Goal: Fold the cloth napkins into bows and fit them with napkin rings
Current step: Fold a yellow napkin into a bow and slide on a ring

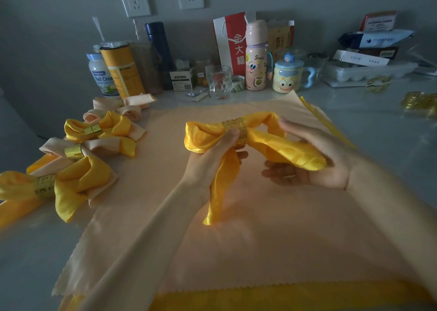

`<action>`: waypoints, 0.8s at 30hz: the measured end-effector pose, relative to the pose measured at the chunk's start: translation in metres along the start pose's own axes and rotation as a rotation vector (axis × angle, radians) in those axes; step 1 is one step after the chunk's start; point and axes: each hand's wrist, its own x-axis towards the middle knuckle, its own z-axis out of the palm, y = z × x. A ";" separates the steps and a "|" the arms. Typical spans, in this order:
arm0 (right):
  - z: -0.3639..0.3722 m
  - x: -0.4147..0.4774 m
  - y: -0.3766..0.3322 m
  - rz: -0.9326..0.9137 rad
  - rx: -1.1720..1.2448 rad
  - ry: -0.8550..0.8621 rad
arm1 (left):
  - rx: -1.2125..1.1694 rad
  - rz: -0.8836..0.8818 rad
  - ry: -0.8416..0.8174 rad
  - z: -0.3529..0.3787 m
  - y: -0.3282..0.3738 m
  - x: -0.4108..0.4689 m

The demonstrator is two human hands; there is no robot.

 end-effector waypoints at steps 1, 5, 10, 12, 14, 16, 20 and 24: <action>0.006 -0.004 -0.001 0.044 -0.043 -0.024 | -0.009 -0.001 0.011 0.000 -0.001 0.000; 0.018 0.000 0.009 0.018 -0.147 0.022 | -0.033 0.003 0.005 0.000 -0.007 0.001; 0.012 0.008 0.009 -0.149 -0.194 0.144 | -0.135 -0.048 0.100 0.001 -0.006 0.003; 0.009 0.007 0.005 -0.184 -0.177 0.152 | -0.163 -0.038 0.108 0.003 -0.006 0.004; 0.008 0.005 0.001 -0.202 -0.169 0.149 | -0.161 -0.013 0.129 0.005 -0.005 0.004; 0.006 0.004 -0.002 -0.211 -0.154 0.141 | -0.196 -0.006 0.153 0.003 -0.003 0.005; 0.005 0.001 -0.001 -0.197 -0.288 0.113 | -0.251 -0.029 0.130 -0.012 0.005 0.008; 0.013 0.001 0.012 -0.080 -0.609 -0.107 | -0.145 -0.080 -0.069 -0.011 0.008 0.003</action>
